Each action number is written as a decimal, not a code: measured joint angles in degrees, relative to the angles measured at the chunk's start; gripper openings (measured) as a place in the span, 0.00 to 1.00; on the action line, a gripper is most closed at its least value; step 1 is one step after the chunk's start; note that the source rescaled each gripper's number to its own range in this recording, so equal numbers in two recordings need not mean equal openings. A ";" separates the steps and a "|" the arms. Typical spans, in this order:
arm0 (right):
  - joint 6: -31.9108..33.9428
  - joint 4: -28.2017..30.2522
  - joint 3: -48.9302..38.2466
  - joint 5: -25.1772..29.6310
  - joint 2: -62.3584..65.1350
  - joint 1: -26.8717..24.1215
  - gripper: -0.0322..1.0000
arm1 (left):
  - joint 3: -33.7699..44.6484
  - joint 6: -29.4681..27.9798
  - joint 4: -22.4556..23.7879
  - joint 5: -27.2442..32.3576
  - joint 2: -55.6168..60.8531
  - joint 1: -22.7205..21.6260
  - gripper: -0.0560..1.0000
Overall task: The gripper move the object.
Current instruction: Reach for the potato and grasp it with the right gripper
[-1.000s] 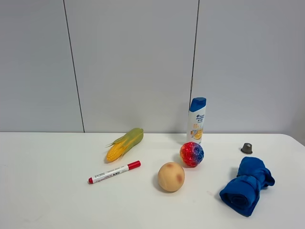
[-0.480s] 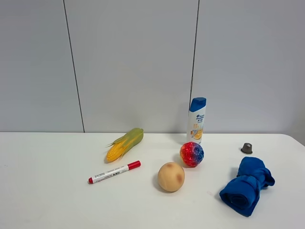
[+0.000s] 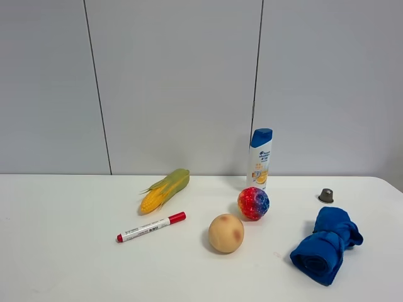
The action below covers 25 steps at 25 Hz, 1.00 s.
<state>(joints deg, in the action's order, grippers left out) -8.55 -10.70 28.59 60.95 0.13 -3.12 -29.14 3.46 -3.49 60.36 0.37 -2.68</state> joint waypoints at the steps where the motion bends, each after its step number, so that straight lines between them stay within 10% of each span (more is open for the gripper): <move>1: 0.00 0.00 0.00 0.00 0.00 0.00 1.00 | 0.00 0.00 0.00 0.00 0.00 0.00 1.00; 25: 0.10 0.05 4.70 -3.58 -9.57 0.00 1.00 | 0.00 0.00 0.00 0.00 0.00 0.00 1.00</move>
<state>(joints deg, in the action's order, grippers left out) -8.45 -10.64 33.29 57.37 -9.44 -3.12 -29.14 3.46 -3.49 60.36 0.37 -2.68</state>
